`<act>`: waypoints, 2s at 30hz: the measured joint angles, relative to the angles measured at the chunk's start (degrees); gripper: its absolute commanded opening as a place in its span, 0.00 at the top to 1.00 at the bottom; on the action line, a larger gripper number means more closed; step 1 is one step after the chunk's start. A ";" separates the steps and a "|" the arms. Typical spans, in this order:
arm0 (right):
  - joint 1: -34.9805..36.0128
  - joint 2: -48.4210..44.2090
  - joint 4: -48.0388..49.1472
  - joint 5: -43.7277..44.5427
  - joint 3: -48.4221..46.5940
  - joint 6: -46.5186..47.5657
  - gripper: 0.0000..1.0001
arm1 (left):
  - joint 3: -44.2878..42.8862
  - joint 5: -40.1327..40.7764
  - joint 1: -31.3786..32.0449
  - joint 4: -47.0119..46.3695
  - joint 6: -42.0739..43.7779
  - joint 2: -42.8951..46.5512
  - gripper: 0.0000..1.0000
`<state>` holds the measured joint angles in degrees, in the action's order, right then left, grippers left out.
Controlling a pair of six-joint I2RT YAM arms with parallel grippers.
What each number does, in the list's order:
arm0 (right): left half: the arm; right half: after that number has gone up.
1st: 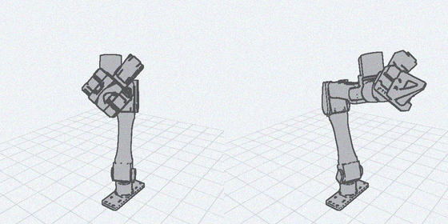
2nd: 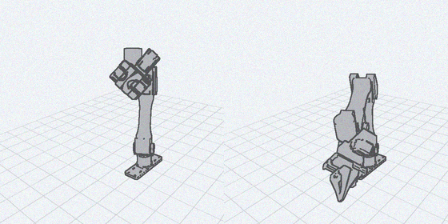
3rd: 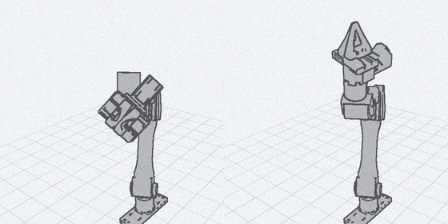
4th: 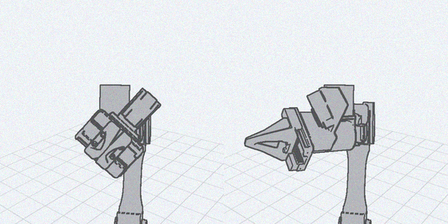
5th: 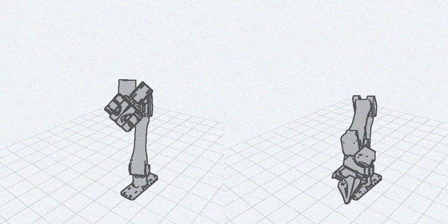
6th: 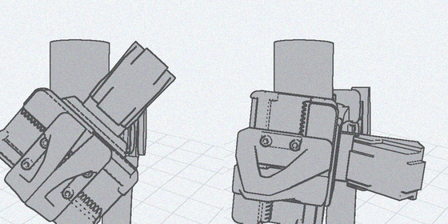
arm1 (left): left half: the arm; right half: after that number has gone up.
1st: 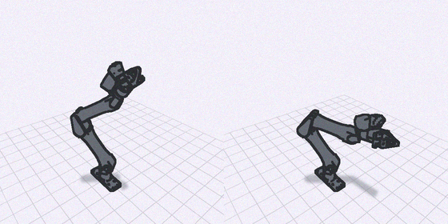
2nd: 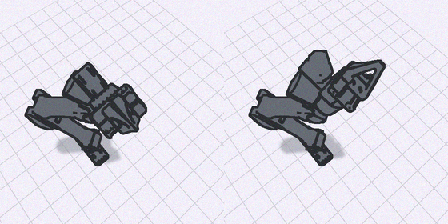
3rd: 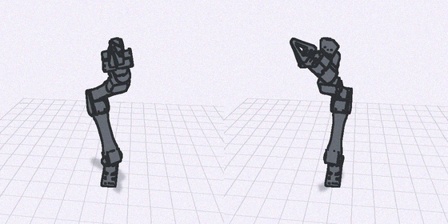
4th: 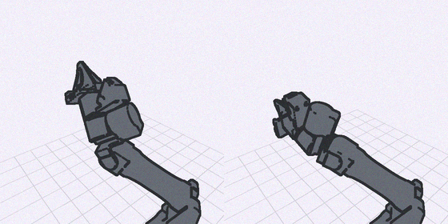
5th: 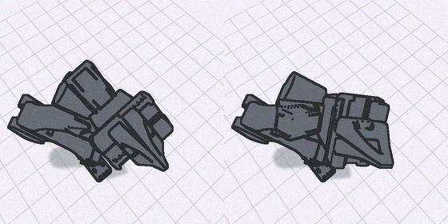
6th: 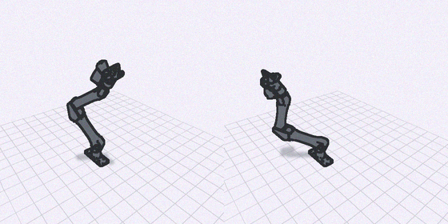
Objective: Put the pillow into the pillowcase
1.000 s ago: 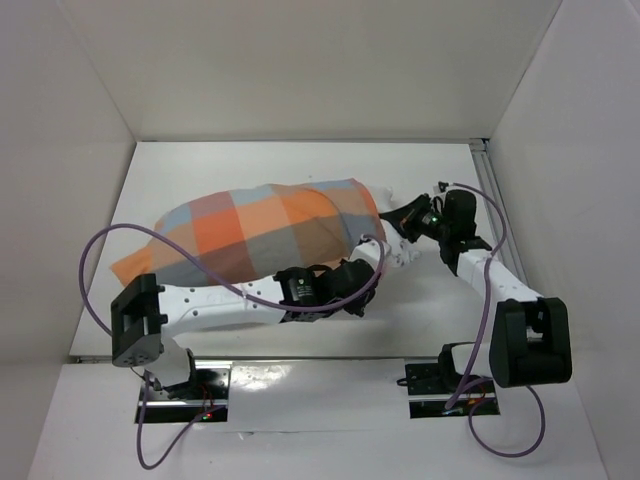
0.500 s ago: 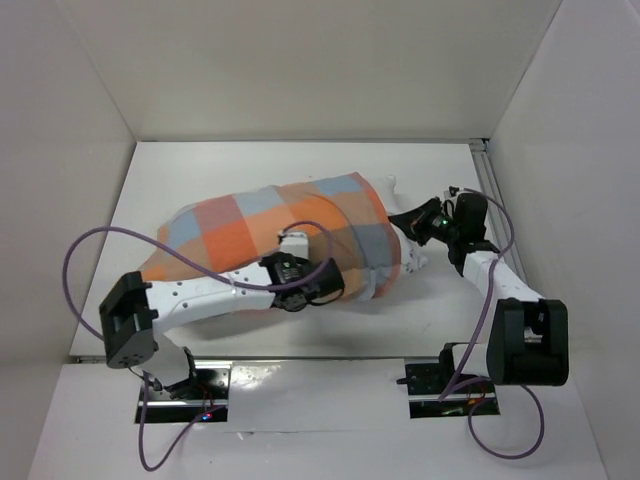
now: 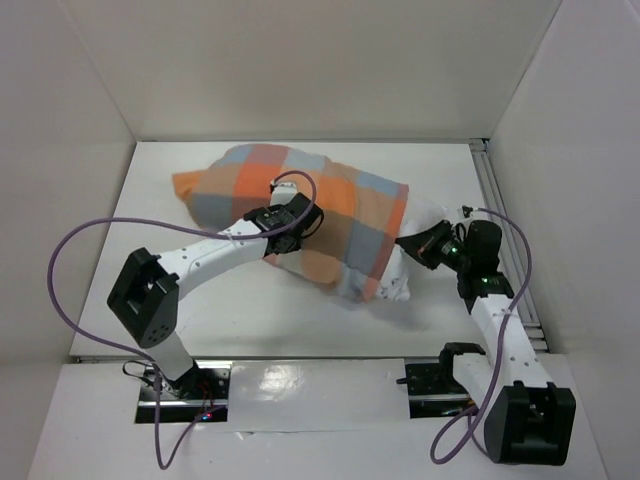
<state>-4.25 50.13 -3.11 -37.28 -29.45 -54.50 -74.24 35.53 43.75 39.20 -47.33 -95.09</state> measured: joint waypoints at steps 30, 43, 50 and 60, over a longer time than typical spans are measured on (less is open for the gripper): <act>2.89 14.91 14.84 0.09 -4.35 -11.08 1.00 | 16.46 -11.28 25.00 -24.02 -8.94 3.08 0.08; 2.91 15.08 15.04 -0.02 -5.99 -10.56 1.00 | 10.71 -0.24 24.30 -35.47 -16.04 -4.76 0.04; 2.91 15.26 14.67 -0.15 -6.56 -9.97 1.00 | 8.41 5.11 23.02 -37.66 -15.82 -11.19 0.11; 2.89 16.55 12.48 -0.74 -8.07 -7.50 1.00 | 8.17 9.55 19.50 -41.03 -16.96 -13.16 0.81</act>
<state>-1.37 66.67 9.37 -38.02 -37.52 -62.00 -66.06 45.08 63.24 -1.83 -64.29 -108.25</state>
